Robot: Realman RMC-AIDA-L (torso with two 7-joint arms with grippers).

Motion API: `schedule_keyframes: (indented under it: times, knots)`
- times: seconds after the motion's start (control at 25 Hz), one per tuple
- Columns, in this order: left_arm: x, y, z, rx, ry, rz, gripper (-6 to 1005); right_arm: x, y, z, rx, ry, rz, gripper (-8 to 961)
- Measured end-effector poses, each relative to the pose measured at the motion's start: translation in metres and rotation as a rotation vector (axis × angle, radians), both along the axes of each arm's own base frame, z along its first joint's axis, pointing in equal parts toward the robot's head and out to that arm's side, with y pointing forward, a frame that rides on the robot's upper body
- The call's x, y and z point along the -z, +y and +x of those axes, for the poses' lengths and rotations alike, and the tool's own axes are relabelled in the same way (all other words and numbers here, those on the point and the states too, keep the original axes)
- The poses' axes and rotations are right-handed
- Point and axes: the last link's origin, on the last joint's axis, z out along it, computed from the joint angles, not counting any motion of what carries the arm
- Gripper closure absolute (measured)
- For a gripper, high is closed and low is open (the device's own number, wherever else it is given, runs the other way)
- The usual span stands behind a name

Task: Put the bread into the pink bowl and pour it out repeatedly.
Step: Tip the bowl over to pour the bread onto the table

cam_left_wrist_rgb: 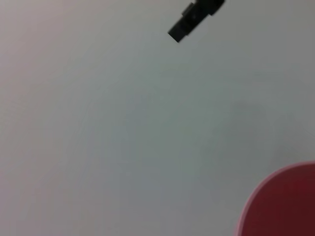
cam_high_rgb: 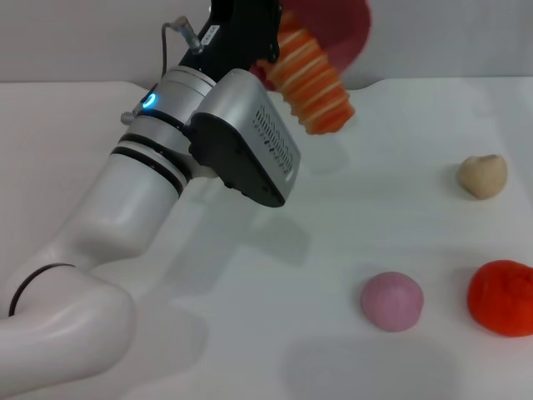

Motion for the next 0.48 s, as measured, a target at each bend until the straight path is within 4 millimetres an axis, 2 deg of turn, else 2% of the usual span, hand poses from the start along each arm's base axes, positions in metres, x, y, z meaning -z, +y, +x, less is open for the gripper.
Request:
schedule_keyframes:
  times: [0.48]
  knots:
    - [-0.0054,0.001,-0.0011,0.003,-0.018,0.035,953,-0.0004,0.0005,-0.0007,-0.002,0.0,0.001,335]
